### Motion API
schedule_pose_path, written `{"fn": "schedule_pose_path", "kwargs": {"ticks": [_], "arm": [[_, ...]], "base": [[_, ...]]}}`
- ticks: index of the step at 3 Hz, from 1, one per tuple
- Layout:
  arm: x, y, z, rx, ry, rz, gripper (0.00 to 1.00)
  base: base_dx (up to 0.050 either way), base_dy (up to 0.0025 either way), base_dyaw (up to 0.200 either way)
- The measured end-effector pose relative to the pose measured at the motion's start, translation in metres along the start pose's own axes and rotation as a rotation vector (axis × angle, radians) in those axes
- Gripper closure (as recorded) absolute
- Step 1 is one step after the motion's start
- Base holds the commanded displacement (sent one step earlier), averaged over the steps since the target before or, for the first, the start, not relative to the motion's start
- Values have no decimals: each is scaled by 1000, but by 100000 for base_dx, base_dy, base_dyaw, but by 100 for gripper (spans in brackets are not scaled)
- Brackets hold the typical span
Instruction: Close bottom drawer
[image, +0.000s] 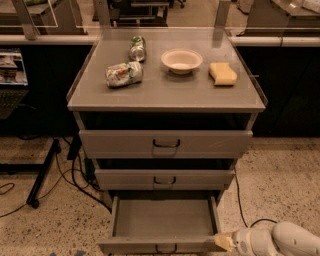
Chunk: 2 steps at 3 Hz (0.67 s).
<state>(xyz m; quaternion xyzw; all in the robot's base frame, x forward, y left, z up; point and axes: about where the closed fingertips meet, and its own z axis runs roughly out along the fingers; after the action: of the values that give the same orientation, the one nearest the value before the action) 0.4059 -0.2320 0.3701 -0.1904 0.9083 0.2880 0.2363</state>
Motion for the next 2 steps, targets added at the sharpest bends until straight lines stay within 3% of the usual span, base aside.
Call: {"fn": "schedule_pose_path", "kwargs": {"ticks": [1,2], "arm": [[26,-15,33,-44,29,55,100],[32,-14,40,-49,29,62,100]], "base": [[0,0,0],[0,0,0]]}}
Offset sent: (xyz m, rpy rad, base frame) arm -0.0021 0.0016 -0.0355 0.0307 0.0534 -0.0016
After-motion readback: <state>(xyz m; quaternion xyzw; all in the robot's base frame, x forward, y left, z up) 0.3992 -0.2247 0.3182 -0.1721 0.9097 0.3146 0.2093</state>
